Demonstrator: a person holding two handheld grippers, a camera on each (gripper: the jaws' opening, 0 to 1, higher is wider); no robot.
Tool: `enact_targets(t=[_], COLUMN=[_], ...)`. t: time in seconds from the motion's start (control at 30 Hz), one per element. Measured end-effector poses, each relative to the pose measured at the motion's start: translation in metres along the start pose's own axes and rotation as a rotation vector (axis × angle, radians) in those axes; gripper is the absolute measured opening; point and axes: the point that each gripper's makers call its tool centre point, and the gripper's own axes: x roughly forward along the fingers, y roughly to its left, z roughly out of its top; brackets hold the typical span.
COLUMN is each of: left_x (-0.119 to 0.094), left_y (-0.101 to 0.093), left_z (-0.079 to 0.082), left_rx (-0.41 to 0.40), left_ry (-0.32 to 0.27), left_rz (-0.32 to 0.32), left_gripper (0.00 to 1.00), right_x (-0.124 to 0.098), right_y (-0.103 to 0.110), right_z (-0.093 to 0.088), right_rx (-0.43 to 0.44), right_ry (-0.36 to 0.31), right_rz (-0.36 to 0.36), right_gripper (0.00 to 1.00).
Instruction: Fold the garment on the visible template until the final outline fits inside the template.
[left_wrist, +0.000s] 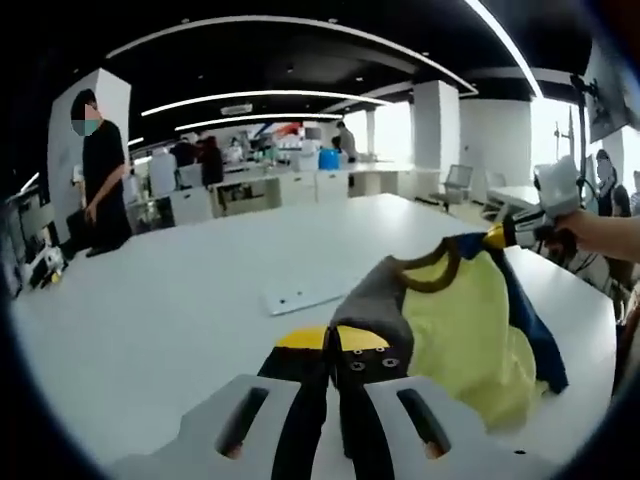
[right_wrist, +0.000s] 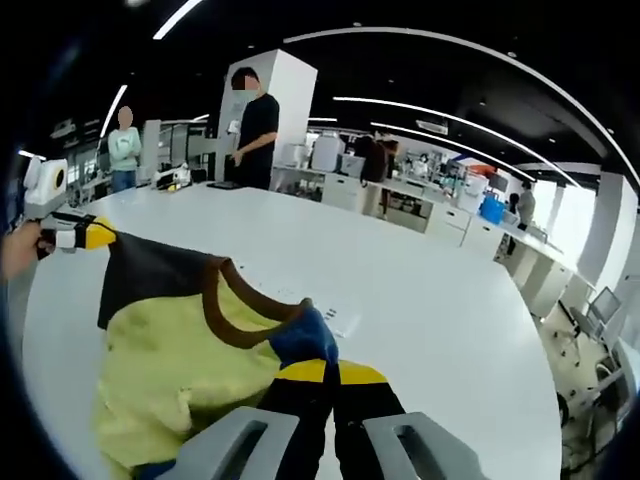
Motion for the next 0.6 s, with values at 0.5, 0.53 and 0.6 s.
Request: enact_targets(t=[0.5, 0.53, 0.6], left_x=[0.058, 0.060, 0.065], left_y=[0.030, 0.032, 0.036], left_z=[-0.031, -0.034, -0.039], left_rx=[0.107, 0.107, 0.109], left_ry=[0.079, 0.086, 0.103], left_rz=[0.076, 0.074, 0.088], left_gripper=[0.00, 0.00, 0.00], right_x=[0.065, 0.069, 0.074], right_y=[-0.014, -0.015, -0.017], right_z=[-0.027, -0.029, -0.035], right_rx=[0.192, 0.198, 0.194], right_ry=[0.088, 0.097, 0.117], right_rz=[-0.022, -0.029, -0.050], right_gripper=[0.00, 0.00, 0.00])
